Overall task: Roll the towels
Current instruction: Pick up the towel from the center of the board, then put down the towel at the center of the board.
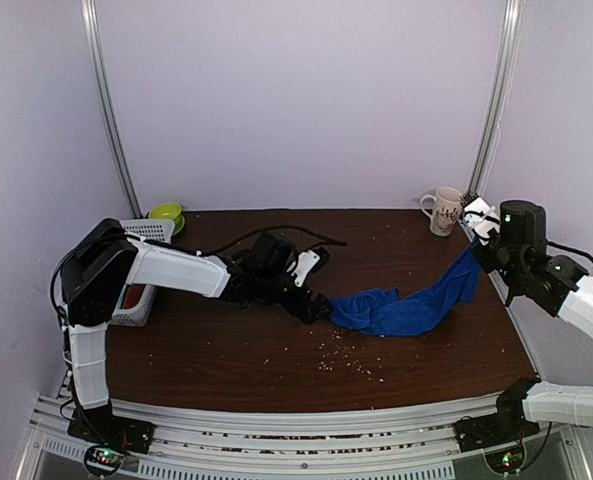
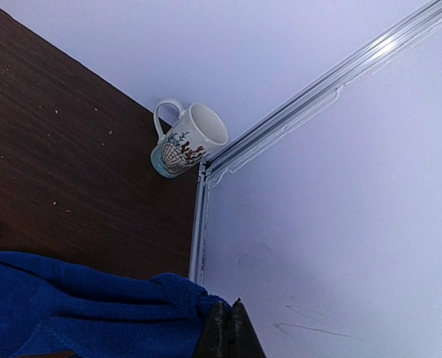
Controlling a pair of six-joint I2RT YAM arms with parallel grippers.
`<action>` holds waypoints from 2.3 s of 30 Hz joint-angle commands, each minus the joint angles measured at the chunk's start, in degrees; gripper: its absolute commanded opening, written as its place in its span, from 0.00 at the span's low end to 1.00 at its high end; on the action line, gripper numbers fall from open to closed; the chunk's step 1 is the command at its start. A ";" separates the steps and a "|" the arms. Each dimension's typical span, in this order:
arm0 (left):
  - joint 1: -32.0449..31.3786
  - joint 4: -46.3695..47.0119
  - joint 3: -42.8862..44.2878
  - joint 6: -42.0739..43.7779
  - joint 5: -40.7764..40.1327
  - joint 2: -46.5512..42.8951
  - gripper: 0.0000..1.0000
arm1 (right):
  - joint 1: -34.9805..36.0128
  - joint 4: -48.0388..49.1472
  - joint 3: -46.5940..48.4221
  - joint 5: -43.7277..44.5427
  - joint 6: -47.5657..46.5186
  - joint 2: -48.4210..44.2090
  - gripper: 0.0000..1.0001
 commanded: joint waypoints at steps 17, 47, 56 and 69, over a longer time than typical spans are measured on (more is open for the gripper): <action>-1.22 20.00 1.59 -12.88 14.77 9.57 0.73 | -0.29 4.60 -3.41 -1.35 3.40 -2.59 0.00; -1.28 6.28 -12.28 -12.54 -17.04 -21.55 0.00 | -0.28 0.83 0.63 -16.29 3.16 -3.53 0.00; -1.23 -5.99 -21.44 -13.26 -39.13 -37.85 0.00 | -0.21 -0.47 3.72 -22.40 1.37 -0.33 0.00; 7.49 -1.97 -33.54 -15.99 -36.08 -33.41 0.00 | -0.19 3.55 3.04 -8.67 -1.12 24.87 0.00</action>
